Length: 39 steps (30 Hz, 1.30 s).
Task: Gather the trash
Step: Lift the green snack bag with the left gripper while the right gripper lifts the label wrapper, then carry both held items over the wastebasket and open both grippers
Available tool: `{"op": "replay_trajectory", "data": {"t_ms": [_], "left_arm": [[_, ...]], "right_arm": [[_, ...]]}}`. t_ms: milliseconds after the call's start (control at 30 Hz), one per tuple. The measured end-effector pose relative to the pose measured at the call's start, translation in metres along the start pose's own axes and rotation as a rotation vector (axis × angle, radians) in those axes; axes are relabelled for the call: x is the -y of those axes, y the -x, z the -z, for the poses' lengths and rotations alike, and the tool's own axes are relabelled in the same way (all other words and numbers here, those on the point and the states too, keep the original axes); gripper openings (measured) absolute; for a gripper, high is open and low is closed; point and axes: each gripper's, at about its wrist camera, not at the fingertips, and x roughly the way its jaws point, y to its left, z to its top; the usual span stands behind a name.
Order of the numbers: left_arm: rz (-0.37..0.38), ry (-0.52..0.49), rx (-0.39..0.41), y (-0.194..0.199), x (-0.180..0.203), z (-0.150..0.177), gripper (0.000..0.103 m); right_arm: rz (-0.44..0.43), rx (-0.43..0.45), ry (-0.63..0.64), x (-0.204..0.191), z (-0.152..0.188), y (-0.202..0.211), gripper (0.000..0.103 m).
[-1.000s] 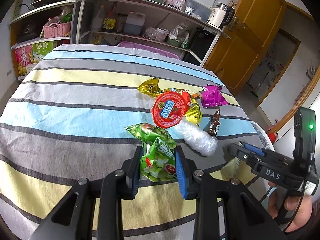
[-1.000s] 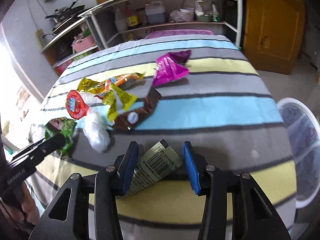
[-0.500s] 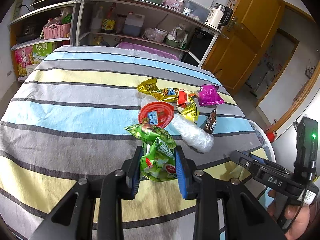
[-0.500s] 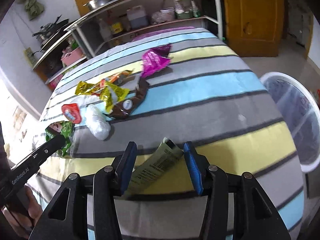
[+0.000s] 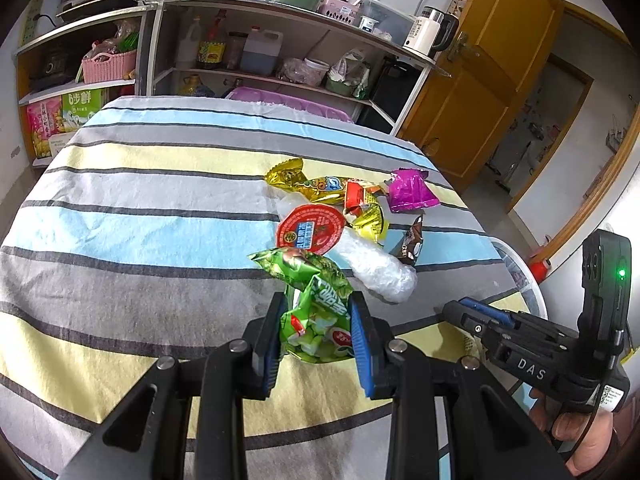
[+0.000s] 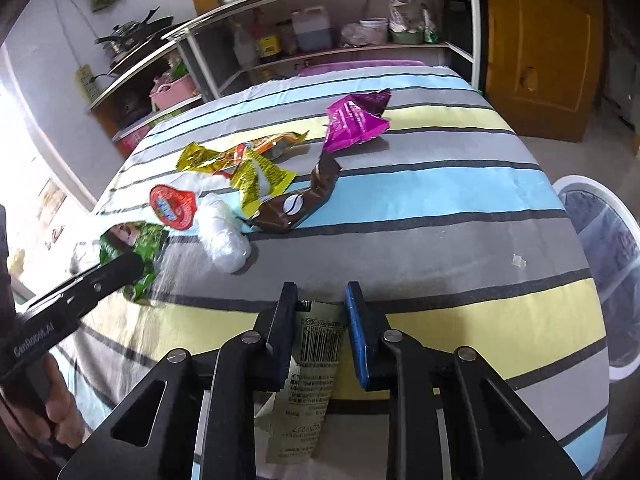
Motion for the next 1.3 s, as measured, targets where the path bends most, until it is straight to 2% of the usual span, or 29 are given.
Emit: {"op": "replay_trajectory", "data": {"t_ms": [300, 567, 767, 967, 1300], "left_arm": [[0.006, -0.025, 0.006, 0.007, 0.017, -0.002, 0.032], [0.05, -0.102, 0.012, 0.007, 0.059, -0.013, 0.032], [0.103, -0.187, 0.006, -0.005, 0.107, -0.025, 0.032], [0.183, -0.267, 0.0, -0.025, 0.166, -0.037, 0.032], [0.308, -0.359, -0.054, -0.067, 0.252, -0.038, 0.032]], "right_arm": [[-0.035, 0.084, 0.011, 0.005, -0.005, 0.032, 0.024], [-0.025, 0.14, -0.023, 0.031, -0.006, 0.058, 0.024], [0.017, 0.171, -0.073, 0.074, -0.006, 0.078, 0.024], [0.084, 0.213, -0.142, 0.135, -0.007, 0.104, 0.024], [0.172, 0.251, -0.26, 0.222, 0.004, 0.131, 0.024]]}}
